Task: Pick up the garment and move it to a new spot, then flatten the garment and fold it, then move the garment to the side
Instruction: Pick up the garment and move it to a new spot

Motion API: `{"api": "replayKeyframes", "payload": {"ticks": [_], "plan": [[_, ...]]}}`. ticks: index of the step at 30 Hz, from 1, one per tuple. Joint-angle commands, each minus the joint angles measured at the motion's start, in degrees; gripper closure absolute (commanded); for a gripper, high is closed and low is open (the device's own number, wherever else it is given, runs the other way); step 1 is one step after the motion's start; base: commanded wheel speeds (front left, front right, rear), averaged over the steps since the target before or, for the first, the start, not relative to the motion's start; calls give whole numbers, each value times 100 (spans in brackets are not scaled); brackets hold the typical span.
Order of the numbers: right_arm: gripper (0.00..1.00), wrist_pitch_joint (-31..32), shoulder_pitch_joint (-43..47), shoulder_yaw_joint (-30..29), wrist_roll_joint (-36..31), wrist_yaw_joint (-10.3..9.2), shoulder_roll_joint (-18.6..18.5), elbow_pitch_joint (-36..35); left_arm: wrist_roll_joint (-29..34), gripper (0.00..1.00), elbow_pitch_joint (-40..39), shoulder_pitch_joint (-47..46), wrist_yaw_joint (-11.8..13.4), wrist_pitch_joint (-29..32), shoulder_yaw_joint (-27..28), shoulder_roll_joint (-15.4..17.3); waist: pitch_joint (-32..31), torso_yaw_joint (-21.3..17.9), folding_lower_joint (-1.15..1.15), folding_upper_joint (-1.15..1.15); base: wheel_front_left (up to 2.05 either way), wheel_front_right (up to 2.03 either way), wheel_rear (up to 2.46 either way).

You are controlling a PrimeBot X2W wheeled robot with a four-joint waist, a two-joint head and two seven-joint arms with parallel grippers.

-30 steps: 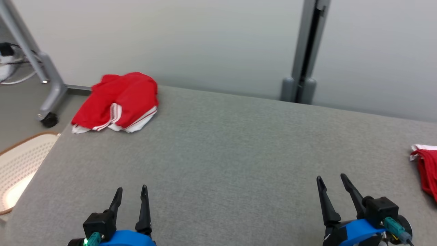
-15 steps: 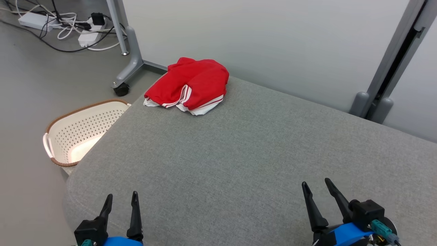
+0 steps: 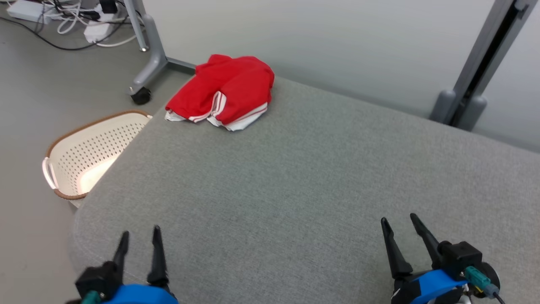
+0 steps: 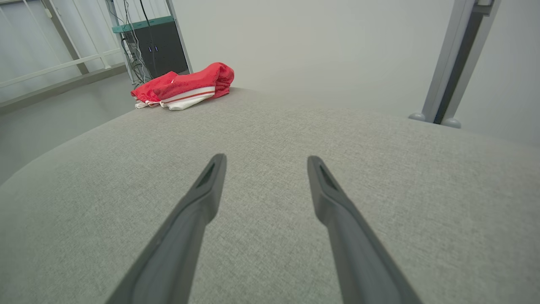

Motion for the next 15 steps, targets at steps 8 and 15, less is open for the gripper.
{"api": "replayKeyframes", "payload": {"ticks": [8,15], "plan": [[0,103,-451,-336,-444,1,-14,-299,70,0,-461,-1344,-47,19,518,564,669,-356,0,0,0,0,0],[0,411,-769,-512,-841,0,-17,-820,114,0,52,-3060,-388,320,677,1210,1385,-825,0,0,0,0,0]]}}
